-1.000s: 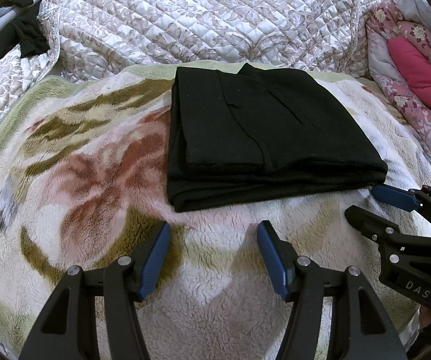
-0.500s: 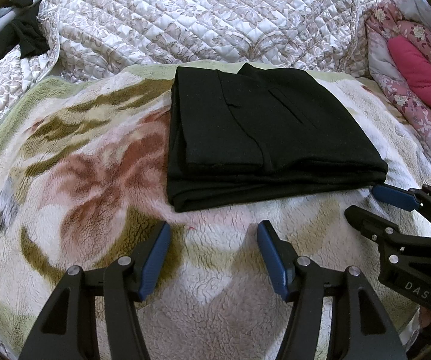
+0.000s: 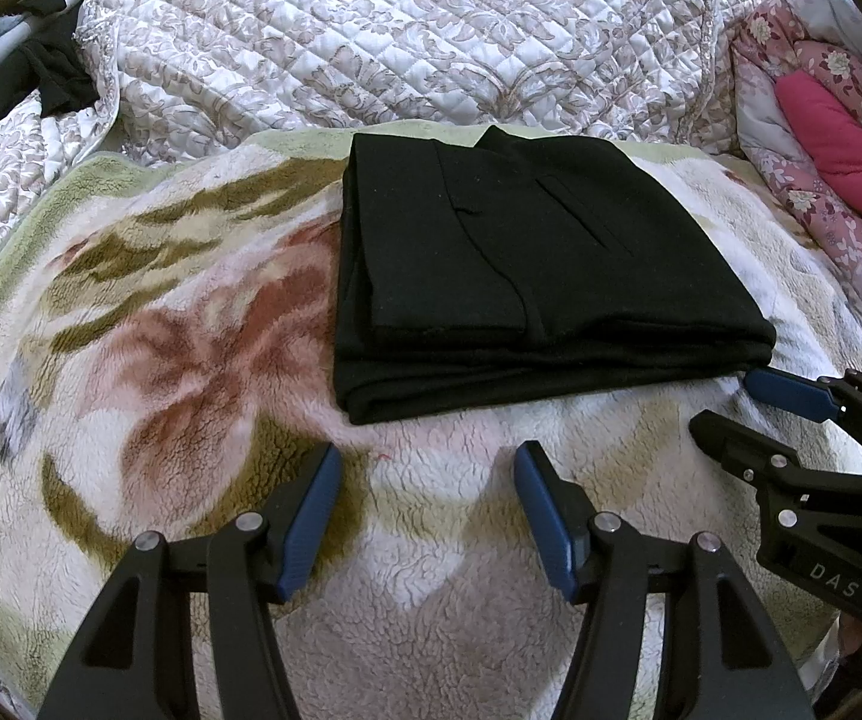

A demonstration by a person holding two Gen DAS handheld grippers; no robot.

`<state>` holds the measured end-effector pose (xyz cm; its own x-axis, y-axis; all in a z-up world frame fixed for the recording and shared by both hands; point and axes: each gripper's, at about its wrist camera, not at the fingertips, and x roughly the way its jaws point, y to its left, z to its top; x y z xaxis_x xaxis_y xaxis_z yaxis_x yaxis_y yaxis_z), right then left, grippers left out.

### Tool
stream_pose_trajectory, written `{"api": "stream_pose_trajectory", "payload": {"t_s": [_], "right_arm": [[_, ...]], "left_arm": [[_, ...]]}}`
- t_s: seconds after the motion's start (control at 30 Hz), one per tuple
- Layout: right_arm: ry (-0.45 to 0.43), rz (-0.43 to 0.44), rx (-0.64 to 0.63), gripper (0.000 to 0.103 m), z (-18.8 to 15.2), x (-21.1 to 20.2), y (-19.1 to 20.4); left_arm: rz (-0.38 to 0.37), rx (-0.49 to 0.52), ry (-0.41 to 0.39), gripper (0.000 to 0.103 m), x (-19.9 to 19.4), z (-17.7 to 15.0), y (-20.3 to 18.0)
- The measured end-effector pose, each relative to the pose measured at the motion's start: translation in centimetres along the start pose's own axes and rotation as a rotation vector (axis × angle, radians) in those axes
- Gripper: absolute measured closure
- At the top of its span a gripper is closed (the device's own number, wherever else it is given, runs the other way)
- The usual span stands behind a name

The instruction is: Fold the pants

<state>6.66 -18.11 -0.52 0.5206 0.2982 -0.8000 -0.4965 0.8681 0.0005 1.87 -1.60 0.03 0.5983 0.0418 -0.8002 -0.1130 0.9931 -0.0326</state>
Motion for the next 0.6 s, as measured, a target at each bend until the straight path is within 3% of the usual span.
{"api": "stream_pose_trajectory", "payload": {"t_s": [0.6], "right_arm": [[-0.047,-0.005,-0.017,0.046,-0.55,-0.04,0.09]], "left_arm": [[-0.004,-0.003,0.000,0.040,0.04,-0.05,0.13]]}}
